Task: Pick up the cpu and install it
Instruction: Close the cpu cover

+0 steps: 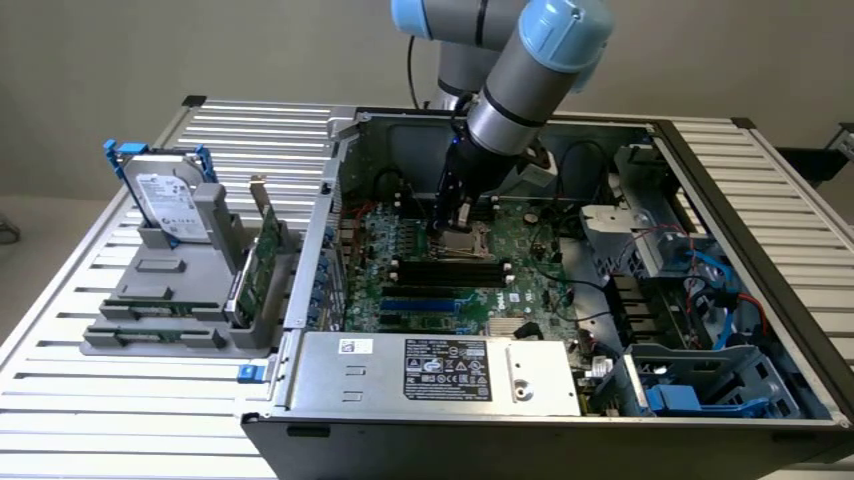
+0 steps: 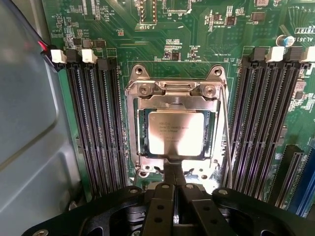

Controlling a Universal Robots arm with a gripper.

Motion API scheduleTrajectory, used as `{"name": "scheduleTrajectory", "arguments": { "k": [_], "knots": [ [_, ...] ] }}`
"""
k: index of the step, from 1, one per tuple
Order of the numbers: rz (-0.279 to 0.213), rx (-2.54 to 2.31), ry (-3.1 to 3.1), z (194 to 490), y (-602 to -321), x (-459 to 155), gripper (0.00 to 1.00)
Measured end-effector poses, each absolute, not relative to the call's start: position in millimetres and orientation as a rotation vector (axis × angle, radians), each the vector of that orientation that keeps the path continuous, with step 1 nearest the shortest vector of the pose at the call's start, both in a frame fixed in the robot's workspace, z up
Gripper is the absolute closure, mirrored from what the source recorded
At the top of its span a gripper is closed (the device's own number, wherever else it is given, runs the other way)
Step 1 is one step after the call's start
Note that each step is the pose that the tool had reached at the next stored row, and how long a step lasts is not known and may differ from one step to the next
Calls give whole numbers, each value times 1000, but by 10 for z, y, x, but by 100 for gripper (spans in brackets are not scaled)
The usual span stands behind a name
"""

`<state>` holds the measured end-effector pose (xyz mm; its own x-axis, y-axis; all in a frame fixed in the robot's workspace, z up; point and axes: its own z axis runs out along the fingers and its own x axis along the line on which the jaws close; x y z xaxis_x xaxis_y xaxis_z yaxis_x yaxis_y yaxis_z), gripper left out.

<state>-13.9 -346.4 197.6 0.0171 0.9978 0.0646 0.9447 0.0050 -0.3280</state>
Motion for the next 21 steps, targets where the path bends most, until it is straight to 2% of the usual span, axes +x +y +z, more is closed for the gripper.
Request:
{"name": "scheduleTrajectory", "arguments": {
  "k": [14, 21],
  "knots": [
    [268, -2017, -2005, 1943, -3461, -139, 89],
    [268, -2017, -2004, 2027, -3460, -141, 89]
  ]
}}
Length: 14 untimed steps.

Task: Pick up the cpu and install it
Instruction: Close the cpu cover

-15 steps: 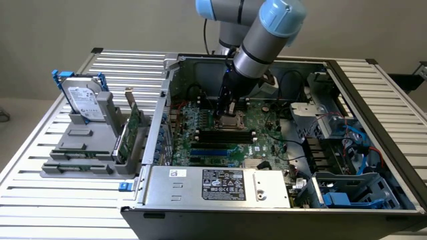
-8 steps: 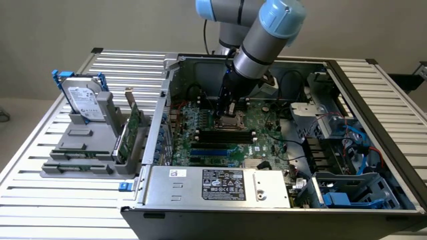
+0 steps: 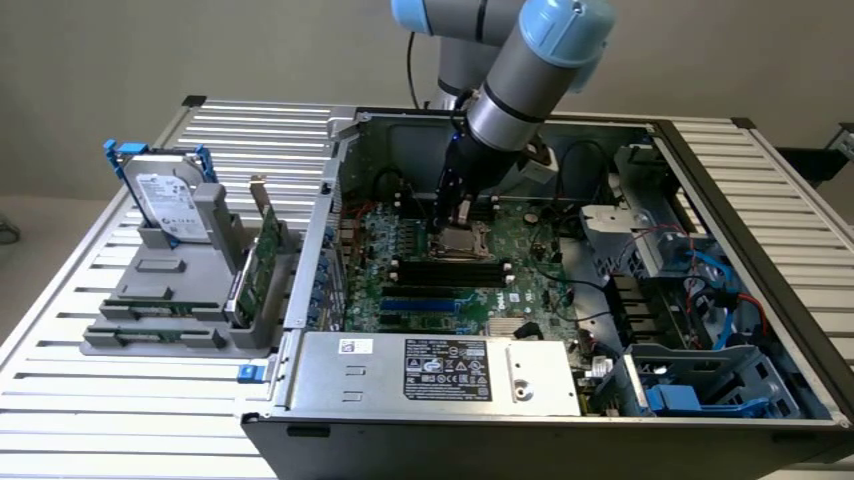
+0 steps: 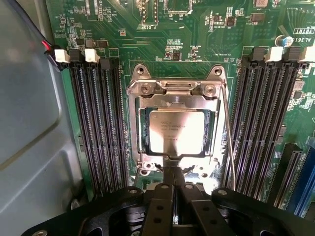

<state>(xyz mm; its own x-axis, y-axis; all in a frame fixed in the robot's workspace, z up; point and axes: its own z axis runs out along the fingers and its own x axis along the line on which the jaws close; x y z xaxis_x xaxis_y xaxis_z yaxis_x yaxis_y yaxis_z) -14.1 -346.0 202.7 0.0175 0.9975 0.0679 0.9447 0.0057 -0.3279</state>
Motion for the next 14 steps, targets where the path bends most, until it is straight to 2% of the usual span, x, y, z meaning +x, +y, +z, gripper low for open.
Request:
{"name": "scheduleTrajectory", "arguments": {
  "k": [14],
  "knots": [
    [257, -2010, -2002, 2201, -3500, -491, 89]
  ]
}}
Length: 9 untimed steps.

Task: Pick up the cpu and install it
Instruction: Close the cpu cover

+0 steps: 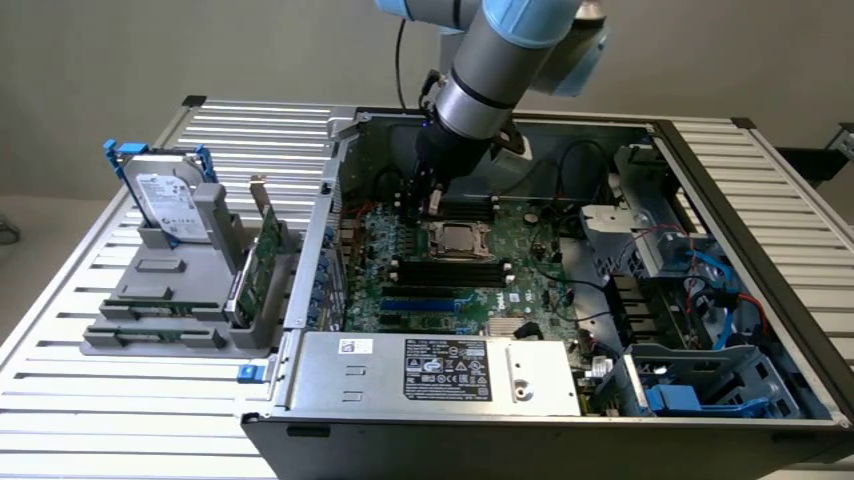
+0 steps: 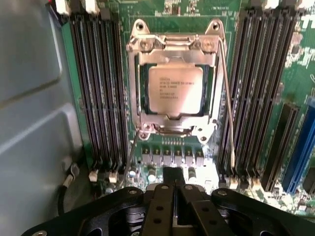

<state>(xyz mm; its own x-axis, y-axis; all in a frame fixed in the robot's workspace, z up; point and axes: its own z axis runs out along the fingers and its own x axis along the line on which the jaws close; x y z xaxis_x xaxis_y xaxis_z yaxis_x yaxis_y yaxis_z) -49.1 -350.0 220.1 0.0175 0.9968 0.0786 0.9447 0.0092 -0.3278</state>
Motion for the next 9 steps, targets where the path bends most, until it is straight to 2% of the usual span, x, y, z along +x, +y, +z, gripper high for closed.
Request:
{"name": "scheduleTrajectory", "arguments": {
  "k": [9],
  "knots": [
    [243, -2008, -1993, 2405, -3515, -628, 89]
  ]
}}
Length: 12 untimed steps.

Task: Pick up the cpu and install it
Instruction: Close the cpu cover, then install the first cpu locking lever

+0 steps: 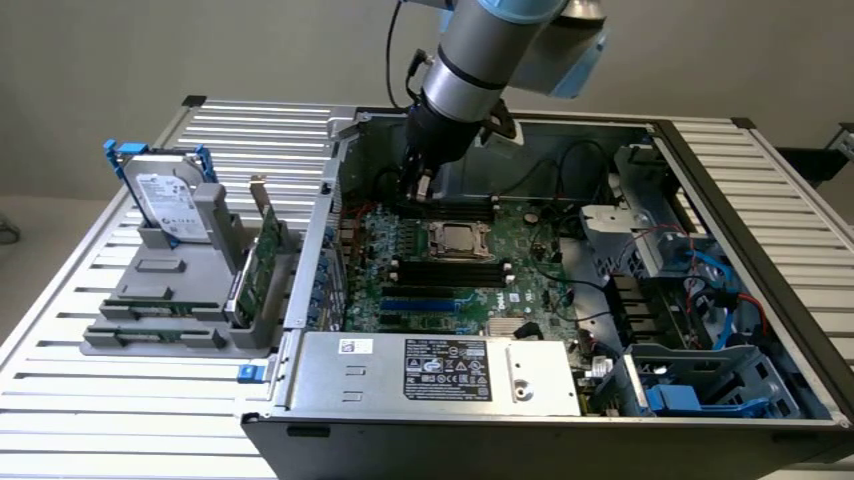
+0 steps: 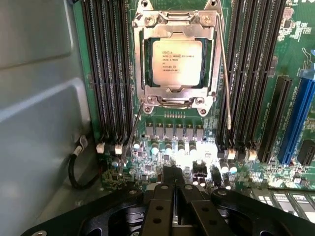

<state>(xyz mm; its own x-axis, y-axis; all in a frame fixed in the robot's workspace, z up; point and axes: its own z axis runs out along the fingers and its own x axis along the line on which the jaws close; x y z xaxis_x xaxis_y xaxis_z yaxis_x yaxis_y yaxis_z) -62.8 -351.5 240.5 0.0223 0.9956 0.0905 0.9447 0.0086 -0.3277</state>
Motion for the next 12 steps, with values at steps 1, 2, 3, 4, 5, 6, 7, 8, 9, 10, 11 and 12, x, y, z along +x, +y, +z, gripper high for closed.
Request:
{"name": "scheduleTrajectory", "arguments": {
  "k": [1, 2, 3, 4, 5, 6, 7, 8, 9, 10, 11, 12],
  "knots": [
    [243, -2008, -1994, 2405, -3515, -628, 89],
    [243, -2007, -1994, 2404, -3515, -628, 89],
    [243, -2008, -1994, 2405, -3516, -628, 89],
    [243, -2008, -1993, 2405, -3516, -629, 89],
    [243, -2008, -1993, 2405, -3516, -629, 89],
    [243, -2008, -1993, 2405, -3516, -628, 89],
    [243, -2008, -1993, 2405, -3516, -628, 89],
    [243, -2008, -1993, 2405, -3516, -628, 89],
    [243, -2008, -1993, 2405, -3517, -628, 89],
    [243, -2008, -1993, 2405, -3517, -628, 89],
    [243, -2008, -1993, 2405, -3517, -629, 89],
    [243, -2008, -1993, 2405, -3517, -629, 89]
  ]
}}
